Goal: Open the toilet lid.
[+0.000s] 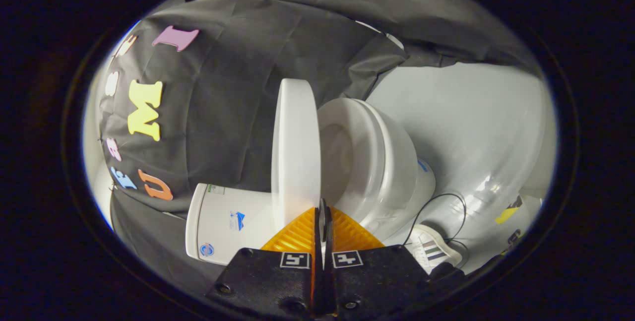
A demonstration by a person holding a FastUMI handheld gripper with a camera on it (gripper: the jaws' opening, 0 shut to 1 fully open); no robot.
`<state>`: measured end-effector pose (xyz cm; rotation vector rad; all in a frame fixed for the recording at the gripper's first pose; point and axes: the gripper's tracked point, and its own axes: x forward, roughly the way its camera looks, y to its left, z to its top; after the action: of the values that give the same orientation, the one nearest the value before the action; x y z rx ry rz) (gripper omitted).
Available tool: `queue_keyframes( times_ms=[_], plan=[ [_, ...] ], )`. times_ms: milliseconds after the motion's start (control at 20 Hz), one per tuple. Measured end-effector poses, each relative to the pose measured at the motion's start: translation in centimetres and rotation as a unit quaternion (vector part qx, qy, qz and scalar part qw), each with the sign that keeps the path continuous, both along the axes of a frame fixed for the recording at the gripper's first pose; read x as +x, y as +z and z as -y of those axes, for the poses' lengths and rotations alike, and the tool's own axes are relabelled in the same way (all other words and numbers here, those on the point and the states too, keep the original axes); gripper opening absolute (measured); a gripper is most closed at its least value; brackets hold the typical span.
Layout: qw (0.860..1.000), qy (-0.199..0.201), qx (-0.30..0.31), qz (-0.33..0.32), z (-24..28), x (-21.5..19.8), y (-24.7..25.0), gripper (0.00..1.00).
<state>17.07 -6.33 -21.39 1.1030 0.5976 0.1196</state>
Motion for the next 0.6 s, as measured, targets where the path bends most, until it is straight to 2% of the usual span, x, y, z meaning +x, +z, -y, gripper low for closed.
queue_keyframes(
  times_ms=[600],
  plan=[
    [0.997,0.012,-0.059,0.044,-2.1,0.0,5.3,0.04]
  ],
)
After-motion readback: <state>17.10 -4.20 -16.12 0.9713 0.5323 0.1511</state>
